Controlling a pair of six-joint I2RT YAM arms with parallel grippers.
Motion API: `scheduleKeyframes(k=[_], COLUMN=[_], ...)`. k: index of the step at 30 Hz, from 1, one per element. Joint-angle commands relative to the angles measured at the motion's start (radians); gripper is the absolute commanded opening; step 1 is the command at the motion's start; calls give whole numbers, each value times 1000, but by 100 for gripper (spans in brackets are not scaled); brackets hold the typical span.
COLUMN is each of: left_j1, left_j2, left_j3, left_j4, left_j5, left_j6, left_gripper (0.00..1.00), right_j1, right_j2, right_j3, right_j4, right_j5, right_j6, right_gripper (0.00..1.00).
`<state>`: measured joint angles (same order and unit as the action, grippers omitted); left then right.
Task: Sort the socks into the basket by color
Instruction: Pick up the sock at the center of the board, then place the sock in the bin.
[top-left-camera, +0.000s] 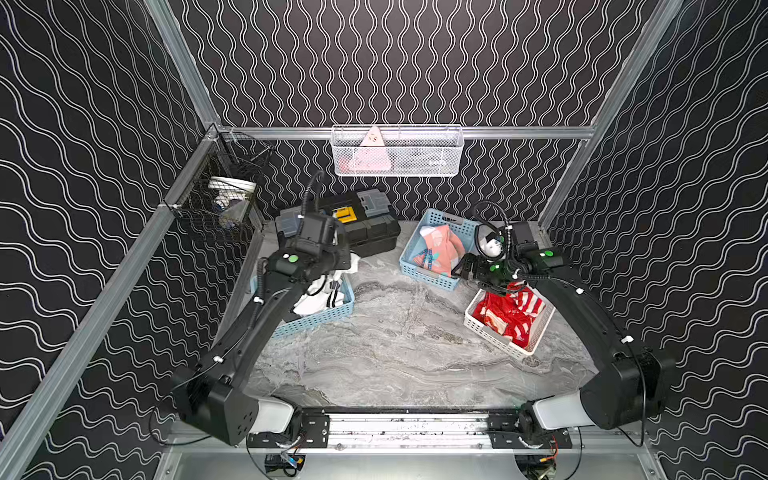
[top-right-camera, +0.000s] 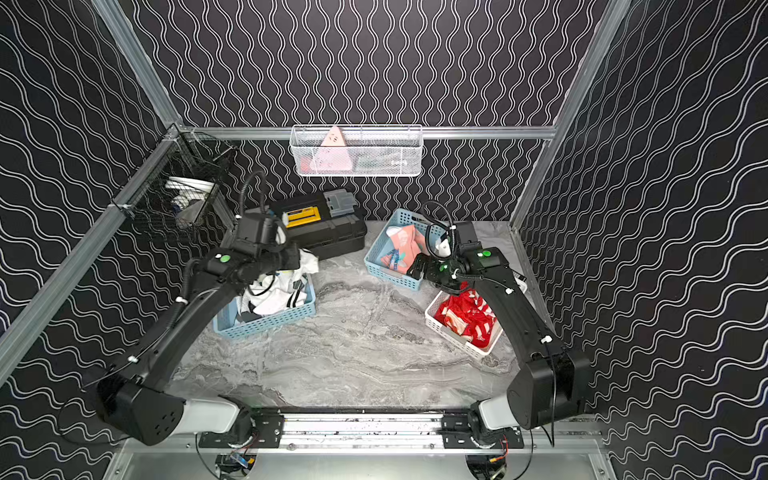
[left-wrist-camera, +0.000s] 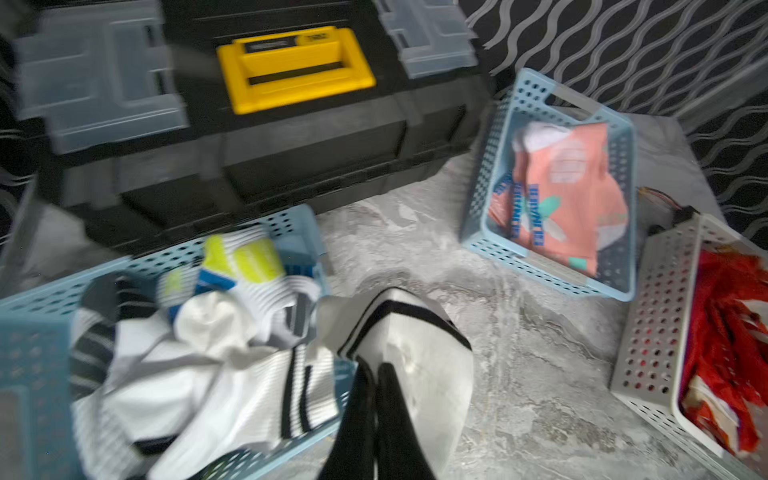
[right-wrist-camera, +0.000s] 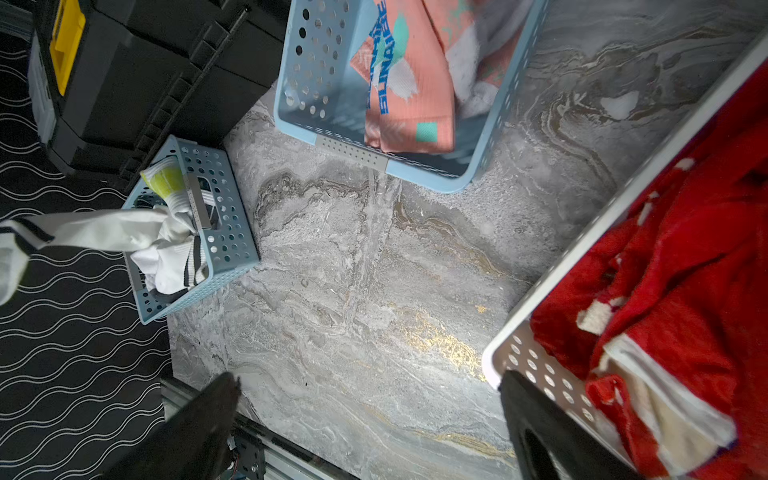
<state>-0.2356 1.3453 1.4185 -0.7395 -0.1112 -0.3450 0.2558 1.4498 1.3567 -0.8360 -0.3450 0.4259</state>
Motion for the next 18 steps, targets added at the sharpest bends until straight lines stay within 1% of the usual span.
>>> scheduleKeyframes(k=[1, 3, 7, 10, 15, 18], left_j1=[71, 124, 283, 368, 457, 464], left_j2=[-41, -52, -51, -27, 24, 43], left_j3=[-6, -9, -30, -58, -144, -194], left_j4=[-121, -147, -165, -160, -99, -57], left_j5=[-28, -28, 27, 27, 64, 74], left_j6=[5, 26, 49, 76, 85, 82], left_gripper=[0, 0, 0, 0, 0, 0], right_j1=[8, 14, 28, 35, 37, 37], right_j2=[10, 13, 18, 24, 21, 11], right_j3=[4, 7, 7, 2, -15, -41], right_j4=[13, 13, 14, 12, 14, 26], right_j5=[-14, -15, -22, -22, -17, -16], right_j6=[-4, -6, -3, -5, -6, -3], right_gripper=[100, 100, 100, 100, 100, 100])
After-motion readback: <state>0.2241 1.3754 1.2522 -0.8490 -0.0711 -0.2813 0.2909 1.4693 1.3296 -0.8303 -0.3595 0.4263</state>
